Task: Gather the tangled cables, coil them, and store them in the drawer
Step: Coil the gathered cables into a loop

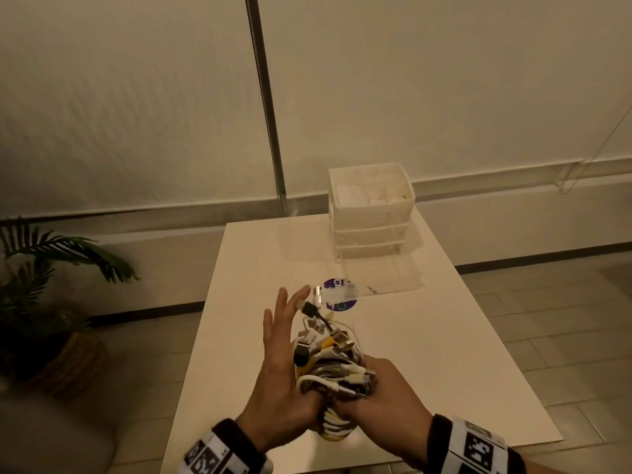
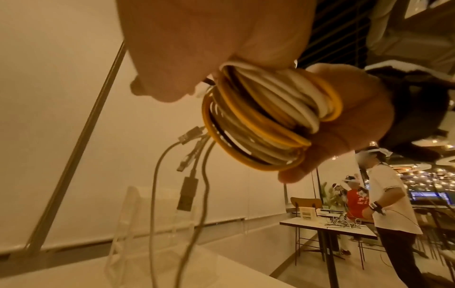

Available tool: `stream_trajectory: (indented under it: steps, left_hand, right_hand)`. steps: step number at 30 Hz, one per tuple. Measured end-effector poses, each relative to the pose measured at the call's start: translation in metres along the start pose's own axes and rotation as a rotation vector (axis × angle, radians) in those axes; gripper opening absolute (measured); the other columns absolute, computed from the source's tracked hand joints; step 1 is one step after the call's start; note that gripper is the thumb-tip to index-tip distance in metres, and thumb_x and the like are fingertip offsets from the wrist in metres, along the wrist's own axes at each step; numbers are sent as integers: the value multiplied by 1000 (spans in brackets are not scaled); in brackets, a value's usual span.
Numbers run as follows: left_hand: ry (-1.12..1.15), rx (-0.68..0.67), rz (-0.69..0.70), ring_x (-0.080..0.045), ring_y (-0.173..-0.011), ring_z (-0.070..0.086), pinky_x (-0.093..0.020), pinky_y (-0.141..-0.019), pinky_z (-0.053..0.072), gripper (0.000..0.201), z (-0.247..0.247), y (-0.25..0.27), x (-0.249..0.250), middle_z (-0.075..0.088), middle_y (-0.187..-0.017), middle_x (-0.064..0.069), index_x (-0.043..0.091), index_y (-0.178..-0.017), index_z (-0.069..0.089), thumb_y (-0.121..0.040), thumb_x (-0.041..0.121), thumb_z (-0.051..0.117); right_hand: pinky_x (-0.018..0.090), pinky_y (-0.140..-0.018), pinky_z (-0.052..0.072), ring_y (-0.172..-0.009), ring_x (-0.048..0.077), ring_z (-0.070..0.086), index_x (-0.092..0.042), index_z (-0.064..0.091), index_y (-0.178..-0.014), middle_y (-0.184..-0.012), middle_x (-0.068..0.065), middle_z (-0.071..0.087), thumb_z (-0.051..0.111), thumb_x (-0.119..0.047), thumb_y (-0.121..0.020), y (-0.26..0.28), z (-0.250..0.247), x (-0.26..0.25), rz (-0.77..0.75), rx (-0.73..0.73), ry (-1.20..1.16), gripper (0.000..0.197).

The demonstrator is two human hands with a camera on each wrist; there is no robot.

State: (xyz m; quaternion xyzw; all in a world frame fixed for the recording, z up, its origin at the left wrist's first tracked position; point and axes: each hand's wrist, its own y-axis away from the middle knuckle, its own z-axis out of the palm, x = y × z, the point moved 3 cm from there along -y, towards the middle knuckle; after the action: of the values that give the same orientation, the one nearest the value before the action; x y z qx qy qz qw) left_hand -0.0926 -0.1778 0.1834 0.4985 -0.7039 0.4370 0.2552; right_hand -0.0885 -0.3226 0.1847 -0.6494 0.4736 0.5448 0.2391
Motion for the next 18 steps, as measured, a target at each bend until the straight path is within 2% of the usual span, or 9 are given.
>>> stream_trajectory:
  steps: [3, 4, 7, 8, 10, 13, 15, 18]
  left_hand:
    - [31, -131, 62, -14, -153, 2, -54, -120, -11, 93, -5, -13, 5, 19, -162, 19, 19, -154, 20, -75, 25, 69]
    - [16, -166, 95, -15, -153, 3, -55, -120, -11, 92, -6, -17, 6, 16, -162, 19, 23, -154, 21, -76, 23, 70]
    - [-89, -233, 246, -19, -153, -3, -57, -118, -12, 105, -7, -31, 11, 9, -163, 20, 53, -149, 16, -74, 11, 77]
    - [-136, -253, 292, -22, -153, -5, -60, -117, -12, 106, -7, -35, 14, 10, -164, 17, 56, -147, 17, -73, 10, 78]
    - [-193, -275, 340, -26, -153, -6, -66, -115, -10, 93, -5, -40, 16, 13, -165, 9, 48, -145, 29, -73, 14, 78]
    - [-216, -306, 352, -27, -153, -6, -68, -114, -9, 72, -3, -43, 16, 15, -165, 9, 32, -139, 42, -75, 18, 71]
    - [-188, -362, 337, -24, -153, -3, -67, -114, -9, 75, -1, -44, 16, 18, -164, 12, 35, -142, 39, -76, 18, 69]
    - [-165, -412, 330, -21, -153, 2, -67, -114, -9, 94, 3, -46, 12, 21, -163, 11, 45, -150, 22, -75, 14, 70]
  right_hand:
    - [37, -97, 50, -98, 8, 67, -38, 70, -101, -101, -10, 73, 59, -18, -70, 1, -3, -8, -47, 1, -29, 39]
    - [35, -96, 51, -98, 8, 67, -38, 71, -100, -101, -10, 74, 59, -13, -69, 0, -5, -9, -65, 1, -43, 42]
    - [21, -88, 51, -94, 5, 68, -32, 73, -94, -96, -11, 75, 59, 6, -70, -1, -11, -12, -88, 14, -88, 47]
    - [16, -83, 50, -91, 3, 68, -30, 74, -91, -93, -12, 75, 58, 12, -72, -1, -12, -12, -88, 13, -106, 49]
    - [14, -77, 49, -85, 3, 68, -27, 74, -88, -86, -10, 74, 56, 15, -72, -1, -13, -11, -89, 8, -104, 49]
    - [18, -77, 51, -80, 5, 67, -23, 74, -89, -81, -8, 73, 57, 10, -74, -2, -14, -9, -67, -17, -90, 40]
    - [24, -80, 51, -81, 6, 66, -27, 72, -88, -80, -10, 71, 58, 0, -74, -2, -15, -7, -61, -33, -71, 34]
    - [37, -91, 54, -91, 13, 68, -26, 72, -97, -92, -5, 73, 60, -14, -70, -5, -19, -3, -48, -49, -6, 32]
